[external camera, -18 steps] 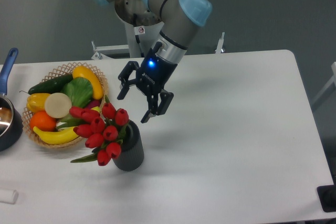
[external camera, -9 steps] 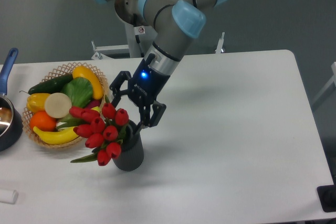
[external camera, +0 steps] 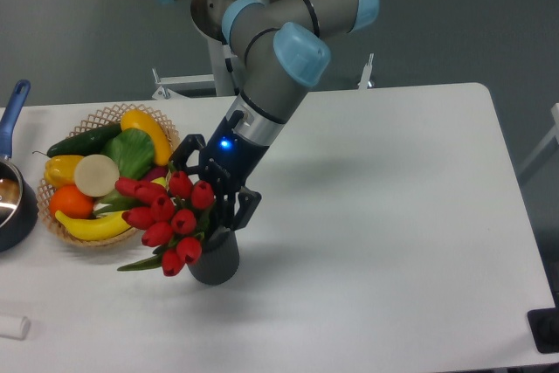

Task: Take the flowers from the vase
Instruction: 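Close the gripper around the red tulip stems below the blooms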

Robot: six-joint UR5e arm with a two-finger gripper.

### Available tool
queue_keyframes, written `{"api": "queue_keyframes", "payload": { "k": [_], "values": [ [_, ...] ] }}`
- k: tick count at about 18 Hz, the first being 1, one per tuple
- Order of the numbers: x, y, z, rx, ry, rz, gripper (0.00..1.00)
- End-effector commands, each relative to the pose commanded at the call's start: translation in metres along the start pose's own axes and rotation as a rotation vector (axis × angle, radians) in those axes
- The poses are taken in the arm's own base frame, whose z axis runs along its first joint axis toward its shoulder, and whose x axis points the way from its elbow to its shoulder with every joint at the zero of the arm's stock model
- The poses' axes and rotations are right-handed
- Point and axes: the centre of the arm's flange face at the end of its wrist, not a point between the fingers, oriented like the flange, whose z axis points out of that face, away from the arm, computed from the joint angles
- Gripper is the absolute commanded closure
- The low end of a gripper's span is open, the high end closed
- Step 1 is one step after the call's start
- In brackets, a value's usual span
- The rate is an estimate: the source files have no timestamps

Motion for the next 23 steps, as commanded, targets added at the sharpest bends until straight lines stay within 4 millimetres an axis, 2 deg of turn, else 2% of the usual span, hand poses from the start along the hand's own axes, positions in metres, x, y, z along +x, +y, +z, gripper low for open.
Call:
{"api": "queue_keyframes", "payload": {
  "k": [4,8,14,20,23],
  "values": [
    [0.001,-0.001,0.000,0.000,0.001,0.002,0.01],
    [0.001,-0.003,-0.001,0.001,-0.001,0.004,0.35],
    [0.001,-0.004,-0.003,0.006,-0.004,0.006,0.56],
    [-0.004,-0.008,-0.012,0.017,-0.020,-0.002,0.56],
    [-0.004,-0.018,-0.021,0.037,-0.029,-0.037,0.56]
  ]
}}
